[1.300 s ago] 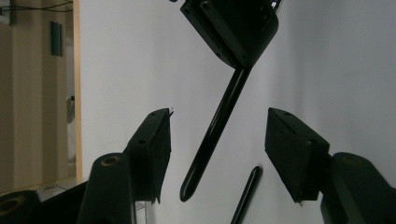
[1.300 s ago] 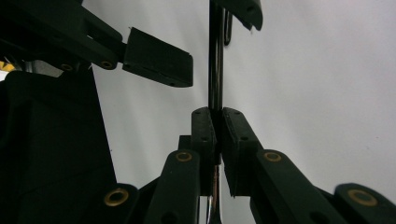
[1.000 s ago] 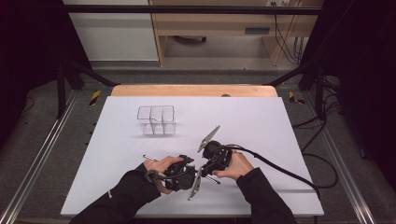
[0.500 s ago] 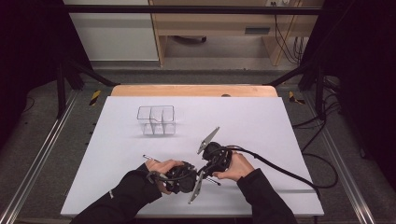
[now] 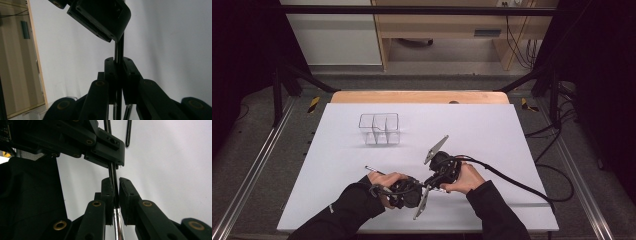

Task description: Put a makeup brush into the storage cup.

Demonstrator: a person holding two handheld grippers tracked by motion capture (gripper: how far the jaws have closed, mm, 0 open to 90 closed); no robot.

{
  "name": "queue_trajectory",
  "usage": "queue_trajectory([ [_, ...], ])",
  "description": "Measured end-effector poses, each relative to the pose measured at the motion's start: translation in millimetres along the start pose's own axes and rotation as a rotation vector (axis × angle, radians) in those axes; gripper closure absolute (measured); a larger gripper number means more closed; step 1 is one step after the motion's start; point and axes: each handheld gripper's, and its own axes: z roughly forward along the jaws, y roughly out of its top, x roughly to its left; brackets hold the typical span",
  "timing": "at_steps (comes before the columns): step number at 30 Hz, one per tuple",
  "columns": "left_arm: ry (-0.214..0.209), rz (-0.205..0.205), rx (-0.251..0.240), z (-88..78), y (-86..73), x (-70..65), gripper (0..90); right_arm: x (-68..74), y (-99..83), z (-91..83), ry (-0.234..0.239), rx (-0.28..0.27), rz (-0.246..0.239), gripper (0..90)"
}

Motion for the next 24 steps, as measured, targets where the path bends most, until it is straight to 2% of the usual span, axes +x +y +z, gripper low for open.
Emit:
queue_trajectory([
  [6,-0.002,-0.044,-0.008,-2.9,-6.2,1.6,82.7,0.7,-0.8,-3.5,-0.034,-0.036,-0.006,74.2],
  [10,-0.003,-0.084,-0.013,-5.0,-13.3,2.0,82.7,0.8,-0.8,-13.4,-0.077,-0.101,-0.006,66.9],
  [13,-0.006,-0.121,-0.020,-6.8,-19.9,2.3,82.7,0.3,-1.5,-22.0,-0.135,-0.149,-0.003,59.2],
  [17,0.000,-0.165,-0.032,-9.3,-27.4,1.6,82.6,-1.1,-4.0,-32.6,-0.188,-0.218,0.016,51.0],
  [21,0.001,-0.216,-0.043,-10.7,-34.5,0.3,82.6,-2.6,-7.3,-41.0,-0.224,-0.286,0.034,42.7],
  [24,-0.001,-0.270,-0.059,-12.6,-40.2,-1.0,82.6,-3.5,-11.3,-45.2,-0.260,-0.324,0.051,36.3],
])
